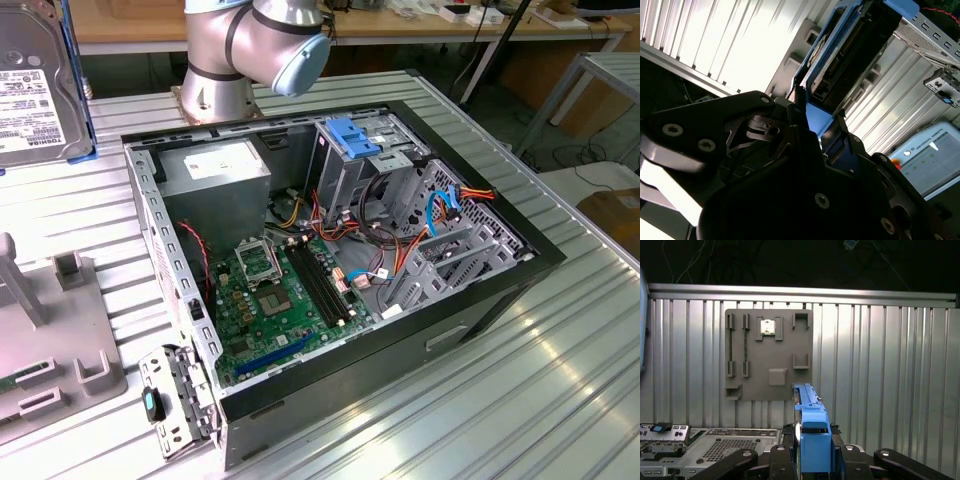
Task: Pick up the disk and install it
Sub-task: 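Pick up the disk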
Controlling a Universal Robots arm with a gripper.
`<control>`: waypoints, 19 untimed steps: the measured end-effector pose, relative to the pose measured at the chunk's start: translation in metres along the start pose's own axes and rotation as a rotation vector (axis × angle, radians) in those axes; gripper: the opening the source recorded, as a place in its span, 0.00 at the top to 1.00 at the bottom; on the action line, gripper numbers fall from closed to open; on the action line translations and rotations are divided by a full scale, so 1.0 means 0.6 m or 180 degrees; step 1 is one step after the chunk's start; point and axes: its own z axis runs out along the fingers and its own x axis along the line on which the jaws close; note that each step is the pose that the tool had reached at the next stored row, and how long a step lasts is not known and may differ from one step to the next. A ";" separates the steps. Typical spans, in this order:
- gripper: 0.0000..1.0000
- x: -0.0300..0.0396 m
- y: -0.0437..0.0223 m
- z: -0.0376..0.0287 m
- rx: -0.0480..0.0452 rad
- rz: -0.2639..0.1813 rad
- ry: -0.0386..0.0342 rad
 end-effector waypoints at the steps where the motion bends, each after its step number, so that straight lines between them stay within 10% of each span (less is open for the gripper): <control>1: 0.63 0.000 0.000 0.000 0.0000 0.0000 0.0000; 8: 0.63 0.001 -0.031 0.000 -0.0001 0.0000 0.0000; 15: 0.63 0.002 -0.103 0.000 -0.0003 0.0000 0.0000; 19: 0.63 0.002 -0.120 0.000 -0.0003 0.0000 0.0000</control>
